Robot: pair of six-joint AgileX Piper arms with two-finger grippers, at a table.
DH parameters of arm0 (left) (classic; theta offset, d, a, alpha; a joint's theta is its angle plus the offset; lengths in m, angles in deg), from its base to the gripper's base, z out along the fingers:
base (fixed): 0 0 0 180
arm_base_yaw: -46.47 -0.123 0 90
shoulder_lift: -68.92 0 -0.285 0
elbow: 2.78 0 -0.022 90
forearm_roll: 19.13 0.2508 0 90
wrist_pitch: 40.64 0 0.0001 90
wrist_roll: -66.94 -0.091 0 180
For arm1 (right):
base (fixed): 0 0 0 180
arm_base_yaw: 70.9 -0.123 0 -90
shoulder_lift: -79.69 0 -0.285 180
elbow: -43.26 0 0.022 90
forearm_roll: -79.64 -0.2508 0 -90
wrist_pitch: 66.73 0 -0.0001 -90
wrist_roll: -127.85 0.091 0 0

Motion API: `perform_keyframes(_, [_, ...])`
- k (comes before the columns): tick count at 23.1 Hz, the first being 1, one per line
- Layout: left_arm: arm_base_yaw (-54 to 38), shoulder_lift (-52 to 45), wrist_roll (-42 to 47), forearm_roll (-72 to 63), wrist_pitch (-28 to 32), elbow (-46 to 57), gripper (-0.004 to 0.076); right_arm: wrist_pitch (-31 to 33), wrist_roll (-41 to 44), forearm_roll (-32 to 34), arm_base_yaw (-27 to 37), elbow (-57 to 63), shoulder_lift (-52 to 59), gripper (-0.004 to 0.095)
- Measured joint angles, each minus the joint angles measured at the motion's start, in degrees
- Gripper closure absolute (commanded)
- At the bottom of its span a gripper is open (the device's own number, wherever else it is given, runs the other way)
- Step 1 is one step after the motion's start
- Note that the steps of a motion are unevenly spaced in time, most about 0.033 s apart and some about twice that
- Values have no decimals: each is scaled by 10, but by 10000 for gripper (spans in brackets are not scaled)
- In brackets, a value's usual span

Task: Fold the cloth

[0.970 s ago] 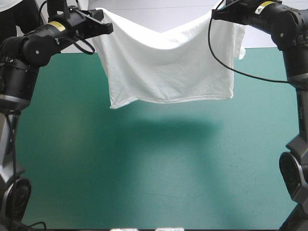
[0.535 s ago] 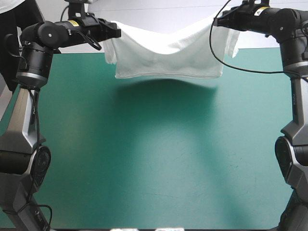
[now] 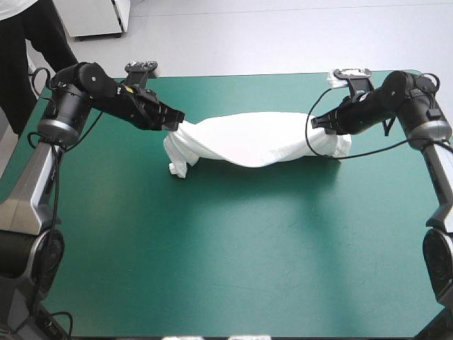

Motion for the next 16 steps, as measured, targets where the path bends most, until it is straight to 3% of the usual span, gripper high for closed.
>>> perform_keyframes(5, [28, -62, 0, 19, 1, 139, 734, -6, 0, 1, -5, 119, 61, 925])
perform_keyframes(11, [69, -129, 0, 44, 10, 321, 734, -4, -1, 20, -70, 264, 130, 925])
perform_keyframes(16, [86, -164, 0, 45, 14, 406, 734, 14, 3, 34, -86, 323, 136, 924])
